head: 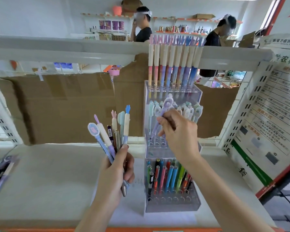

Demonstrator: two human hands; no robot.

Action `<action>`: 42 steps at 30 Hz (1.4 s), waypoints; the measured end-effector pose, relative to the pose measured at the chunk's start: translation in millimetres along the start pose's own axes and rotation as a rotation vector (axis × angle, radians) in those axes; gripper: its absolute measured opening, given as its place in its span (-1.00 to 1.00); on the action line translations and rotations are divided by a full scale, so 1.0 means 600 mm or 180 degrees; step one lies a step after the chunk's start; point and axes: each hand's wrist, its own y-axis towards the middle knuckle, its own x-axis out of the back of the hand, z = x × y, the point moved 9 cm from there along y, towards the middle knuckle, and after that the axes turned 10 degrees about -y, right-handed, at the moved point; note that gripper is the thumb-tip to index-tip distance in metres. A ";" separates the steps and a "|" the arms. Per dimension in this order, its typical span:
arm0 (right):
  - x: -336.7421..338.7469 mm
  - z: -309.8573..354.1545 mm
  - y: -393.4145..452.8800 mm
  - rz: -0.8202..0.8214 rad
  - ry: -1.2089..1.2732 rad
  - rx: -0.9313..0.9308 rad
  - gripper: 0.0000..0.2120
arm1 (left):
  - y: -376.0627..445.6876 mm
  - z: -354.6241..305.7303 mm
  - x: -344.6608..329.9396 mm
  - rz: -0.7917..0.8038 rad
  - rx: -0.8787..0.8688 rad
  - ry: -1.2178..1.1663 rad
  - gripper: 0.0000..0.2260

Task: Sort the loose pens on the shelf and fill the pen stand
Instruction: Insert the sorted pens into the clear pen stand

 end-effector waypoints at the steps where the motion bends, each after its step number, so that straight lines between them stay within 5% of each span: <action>1: -0.006 0.001 0.001 0.0026 -0.0092 0.0034 -0.86 | -0.001 0.000 0.000 0.0012 0.0002 0.0013 -0.66; 8: -0.061 -0.018 0.000 0.0647 -0.1035 -0.0080 -0.75 | -0.002 -0.003 -0.001 0.0131 0.0036 -0.0031 -0.69; 16: -0.068 -0.027 -0.014 0.0923 -0.1190 -0.0358 -0.74 | -0.004 -0.005 0.000 0.0219 0.0070 0.0200 -0.55; 20: -0.032 -0.012 -0.030 0.0616 -0.0498 -0.0472 -0.83 | -0.006 -0.007 -0.005 0.0323 0.0004 0.0223 -0.62; 25: -0.060 0.040 -0.065 0.1370 0.0561 -0.0479 -0.85 | -0.006 -0.006 -0.024 0.0552 -0.0097 0.0221 -0.75; 30: -0.062 0.036 -0.066 0.1436 0.0882 -0.0628 -0.82 | -0.004 0.001 -0.027 0.0585 -0.0057 0.0443 -0.73; 37: 0.038 0.083 0.058 0.0603 0.1172 -0.0246 -0.88 | 0.046 -0.062 -0.061 0.0573 -0.0363 0.0436 -0.77; 42: 0.078 0.075 0.169 0.0126 0.0432 0.0011 -0.85 | 0.077 -0.123 -0.108 0.0711 -0.0554 0.0336 -0.79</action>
